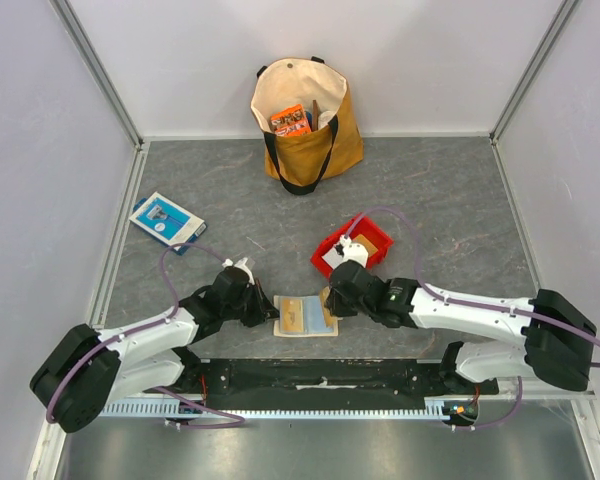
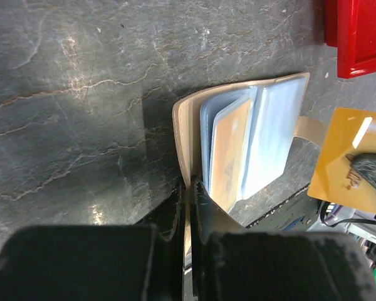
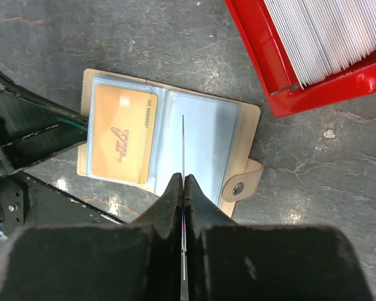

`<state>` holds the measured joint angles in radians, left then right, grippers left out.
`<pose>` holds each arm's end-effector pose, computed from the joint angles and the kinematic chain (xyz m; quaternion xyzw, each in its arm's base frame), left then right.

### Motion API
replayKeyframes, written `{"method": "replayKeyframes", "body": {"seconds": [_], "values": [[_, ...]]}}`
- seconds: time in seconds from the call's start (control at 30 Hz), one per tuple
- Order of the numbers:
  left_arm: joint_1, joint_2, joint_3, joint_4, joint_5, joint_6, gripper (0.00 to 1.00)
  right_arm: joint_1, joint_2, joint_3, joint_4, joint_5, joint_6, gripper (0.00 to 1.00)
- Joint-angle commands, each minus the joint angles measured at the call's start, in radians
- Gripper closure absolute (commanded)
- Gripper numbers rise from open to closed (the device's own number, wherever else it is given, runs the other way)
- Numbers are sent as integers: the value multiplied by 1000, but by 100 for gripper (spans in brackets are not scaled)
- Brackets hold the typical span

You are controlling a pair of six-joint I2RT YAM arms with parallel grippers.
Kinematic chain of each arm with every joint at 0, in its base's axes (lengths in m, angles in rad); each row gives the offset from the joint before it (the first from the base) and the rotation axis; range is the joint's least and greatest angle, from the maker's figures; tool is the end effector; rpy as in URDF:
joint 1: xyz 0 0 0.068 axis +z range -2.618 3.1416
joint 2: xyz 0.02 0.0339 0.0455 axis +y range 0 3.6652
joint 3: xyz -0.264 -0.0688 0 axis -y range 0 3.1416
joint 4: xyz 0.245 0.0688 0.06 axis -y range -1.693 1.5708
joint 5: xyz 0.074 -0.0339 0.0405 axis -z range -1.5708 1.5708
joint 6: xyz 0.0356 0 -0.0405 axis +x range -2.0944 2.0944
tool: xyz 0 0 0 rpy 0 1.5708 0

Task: Put the credit cards into the card holder
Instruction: Pick up the credit card from the storage box, then insert the credit card into the card holder.

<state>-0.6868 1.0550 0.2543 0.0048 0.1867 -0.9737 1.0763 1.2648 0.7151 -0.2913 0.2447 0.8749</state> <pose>0.1348 -0.1190 0.1312 -0.0969 0.9174 -0.3359 0.1901 0.1277 0.2187 0.2075 -0.0499 0.9269 0.2294 0.2930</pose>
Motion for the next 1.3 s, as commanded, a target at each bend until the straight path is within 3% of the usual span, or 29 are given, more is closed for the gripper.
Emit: {"method": "replayKeyframes", "body": {"seconds": [0.0, 0.2, 0.63, 0.9, 1.27], "values": [[-2, -23, -10, 1, 2, 32, 98, 16, 25, -12, 47, 61, 59, 100], [0, -21, -13, 1, 3, 30, 98, 42, 94, -2, 18, 110, 76, 100], [-2, -12, -16, 3, 5, 30, 98, 59, 79, -37, -25, 185, 108, 100], [-2, 11, -15, 21, 11, 29, 98, 91, 160, -49, 93, 125, 119, 100], [-2, 37, -23, 44, 16, 29, 98, 146, 245, 89, 93, 130, 75, 100]]}}
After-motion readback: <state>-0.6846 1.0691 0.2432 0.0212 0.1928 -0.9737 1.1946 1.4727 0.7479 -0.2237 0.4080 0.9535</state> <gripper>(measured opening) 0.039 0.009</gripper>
